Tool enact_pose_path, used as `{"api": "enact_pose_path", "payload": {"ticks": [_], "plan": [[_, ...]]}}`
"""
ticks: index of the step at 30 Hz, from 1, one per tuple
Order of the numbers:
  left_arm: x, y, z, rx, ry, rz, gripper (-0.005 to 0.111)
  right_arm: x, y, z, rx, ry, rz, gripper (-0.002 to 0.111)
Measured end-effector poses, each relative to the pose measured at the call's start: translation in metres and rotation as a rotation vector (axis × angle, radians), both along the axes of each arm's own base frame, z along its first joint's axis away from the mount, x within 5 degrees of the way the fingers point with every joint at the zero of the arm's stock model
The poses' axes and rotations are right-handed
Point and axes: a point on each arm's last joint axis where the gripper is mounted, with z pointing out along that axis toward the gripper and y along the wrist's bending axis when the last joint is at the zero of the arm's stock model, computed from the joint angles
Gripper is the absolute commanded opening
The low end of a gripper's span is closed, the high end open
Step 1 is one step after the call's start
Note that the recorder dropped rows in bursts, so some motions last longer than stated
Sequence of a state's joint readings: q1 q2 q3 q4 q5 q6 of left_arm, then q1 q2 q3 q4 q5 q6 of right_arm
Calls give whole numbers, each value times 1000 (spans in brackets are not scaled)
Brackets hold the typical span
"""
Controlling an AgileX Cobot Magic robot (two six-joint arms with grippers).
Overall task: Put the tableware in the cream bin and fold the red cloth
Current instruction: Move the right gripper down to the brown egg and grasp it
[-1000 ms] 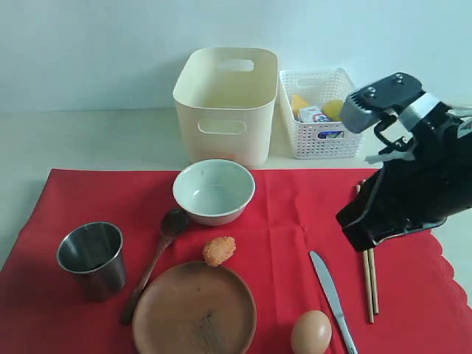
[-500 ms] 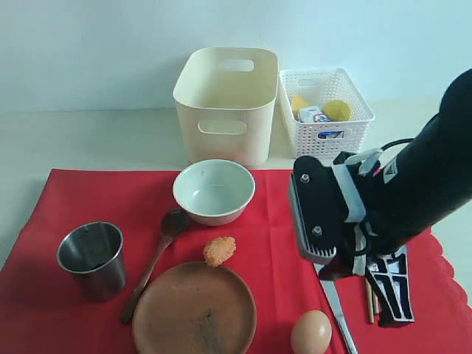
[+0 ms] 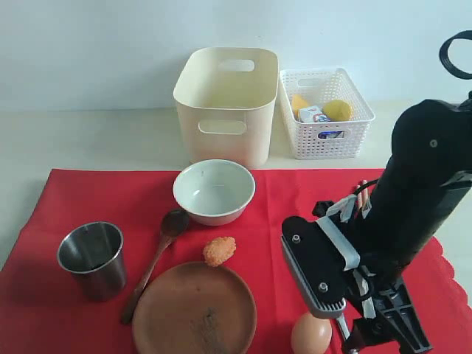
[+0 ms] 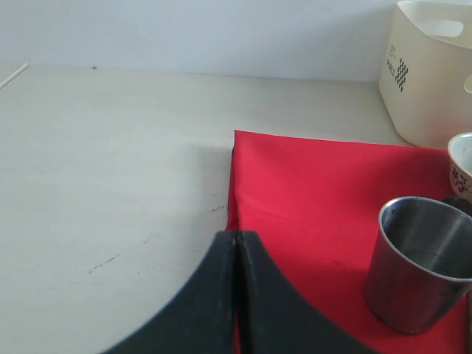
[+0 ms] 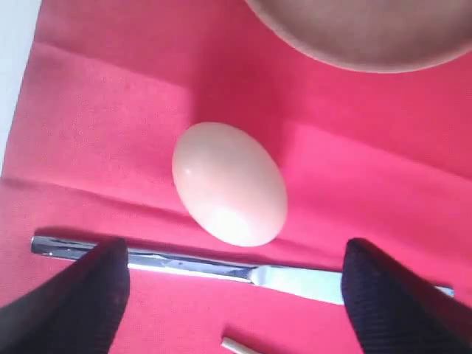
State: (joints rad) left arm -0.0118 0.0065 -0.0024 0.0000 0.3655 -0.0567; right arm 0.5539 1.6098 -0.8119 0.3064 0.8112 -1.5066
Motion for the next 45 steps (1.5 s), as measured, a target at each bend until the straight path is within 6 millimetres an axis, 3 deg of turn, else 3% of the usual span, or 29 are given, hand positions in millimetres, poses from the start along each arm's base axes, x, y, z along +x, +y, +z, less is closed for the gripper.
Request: {"api": "enact_pose_path", "payload": {"ticks": [7, 14, 23, 31, 38, 45], "plan": [[0, 0, 0, 0, 0, 0, 0, -10, 21, -14, -31, -20, 120, 76], [0, 0, 0, 0, 0, 0, 0, -9, 24, -28, -66, 2, 146, 71], [0, 0, 0, 0, 0, 0, 0, -6, 27, -45, -75, 28, 124, 45], [0, 0, 0, 0, 0, 0, 0, -7, 28, -46, -74, 44, 109, 1], [0, 0, 0, 0, 0, 0, 0, -7, 28, -44, -87, 84, 10, 0], [0, 0, 0, 0, 0, 0, 0, 4, 39, -28, -81, 114, -144, 0]]}}
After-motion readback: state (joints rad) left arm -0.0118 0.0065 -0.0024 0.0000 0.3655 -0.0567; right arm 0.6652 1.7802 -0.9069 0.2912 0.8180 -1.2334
